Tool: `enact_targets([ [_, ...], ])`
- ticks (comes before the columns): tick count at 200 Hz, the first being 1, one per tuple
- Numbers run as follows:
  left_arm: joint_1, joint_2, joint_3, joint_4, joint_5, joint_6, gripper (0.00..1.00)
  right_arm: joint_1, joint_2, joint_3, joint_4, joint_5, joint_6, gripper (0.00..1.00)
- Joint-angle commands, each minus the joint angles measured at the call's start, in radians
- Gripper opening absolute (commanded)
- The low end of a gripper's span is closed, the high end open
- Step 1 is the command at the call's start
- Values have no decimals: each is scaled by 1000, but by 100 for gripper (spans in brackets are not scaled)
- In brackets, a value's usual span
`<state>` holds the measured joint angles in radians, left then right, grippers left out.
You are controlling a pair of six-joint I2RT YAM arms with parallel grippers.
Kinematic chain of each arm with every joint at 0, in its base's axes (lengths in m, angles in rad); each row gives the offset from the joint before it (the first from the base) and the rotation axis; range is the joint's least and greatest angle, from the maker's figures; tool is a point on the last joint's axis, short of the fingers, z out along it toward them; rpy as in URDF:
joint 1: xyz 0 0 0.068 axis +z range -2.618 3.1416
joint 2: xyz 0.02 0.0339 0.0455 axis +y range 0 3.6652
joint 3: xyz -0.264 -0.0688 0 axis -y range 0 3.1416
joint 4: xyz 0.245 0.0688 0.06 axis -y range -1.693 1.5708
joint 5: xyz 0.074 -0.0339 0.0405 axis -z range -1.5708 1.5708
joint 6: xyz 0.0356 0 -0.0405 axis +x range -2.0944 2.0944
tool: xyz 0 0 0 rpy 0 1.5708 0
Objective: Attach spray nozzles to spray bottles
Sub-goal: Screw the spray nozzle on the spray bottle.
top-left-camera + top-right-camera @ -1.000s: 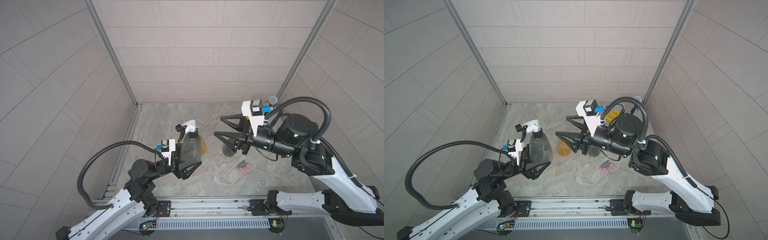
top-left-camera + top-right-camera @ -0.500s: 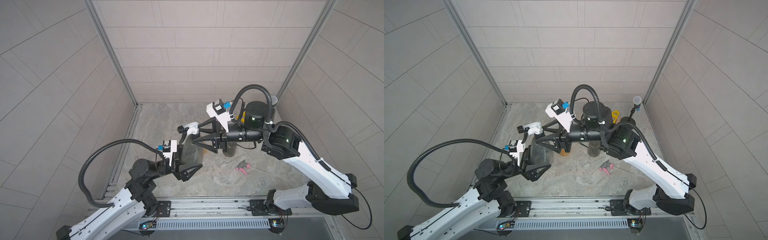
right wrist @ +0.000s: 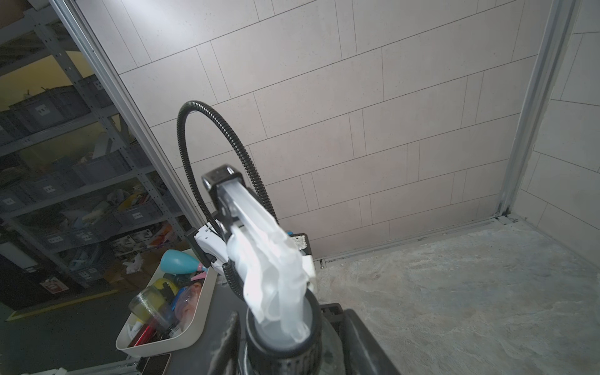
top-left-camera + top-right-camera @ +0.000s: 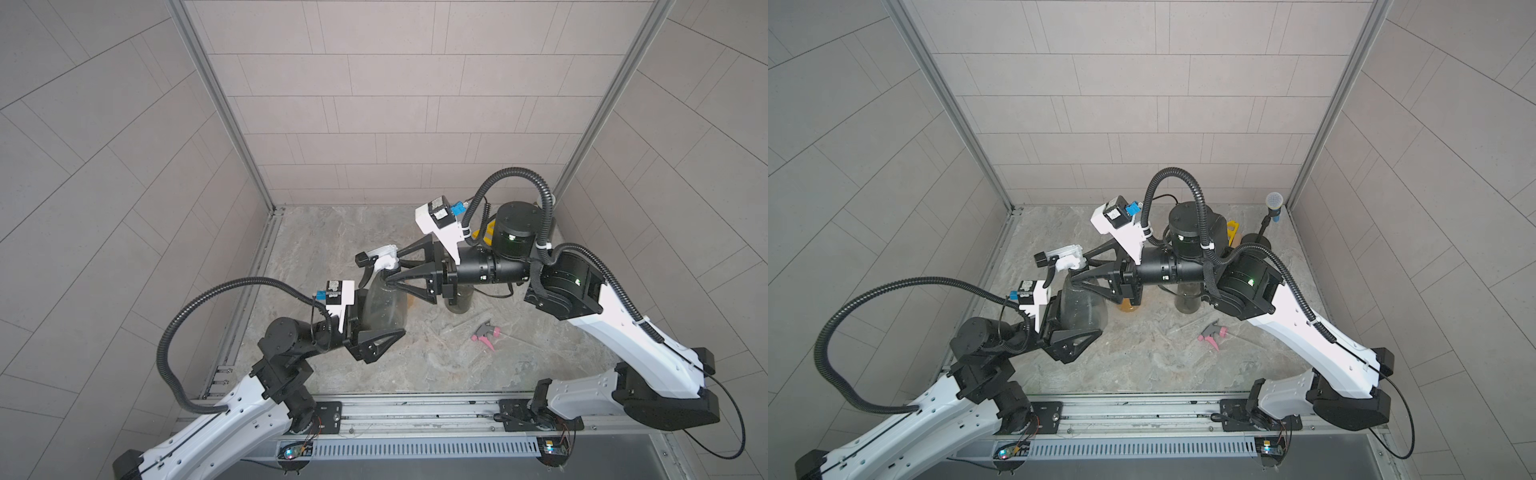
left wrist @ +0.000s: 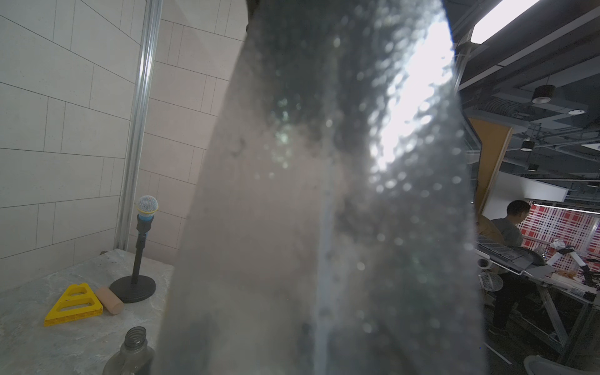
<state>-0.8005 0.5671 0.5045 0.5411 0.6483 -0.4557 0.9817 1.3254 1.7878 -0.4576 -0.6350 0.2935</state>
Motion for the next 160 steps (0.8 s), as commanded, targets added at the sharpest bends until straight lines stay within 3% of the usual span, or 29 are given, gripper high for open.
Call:
enact_targets([
  [1,3,-3,26,53,13,-5,0,3,-24,7,35,-23,-2,47],
  [103,2,-1,32,51,-16,-1,0,24,-50,-55,58,4,-22,30],
  [135,3,-10,48,7,-78,16,0,88,-77,-102,55,128,-61,28],
  [160,3,-21,66,-30,-125,31,0,174,-101,-151,41,307,-106,27],
])
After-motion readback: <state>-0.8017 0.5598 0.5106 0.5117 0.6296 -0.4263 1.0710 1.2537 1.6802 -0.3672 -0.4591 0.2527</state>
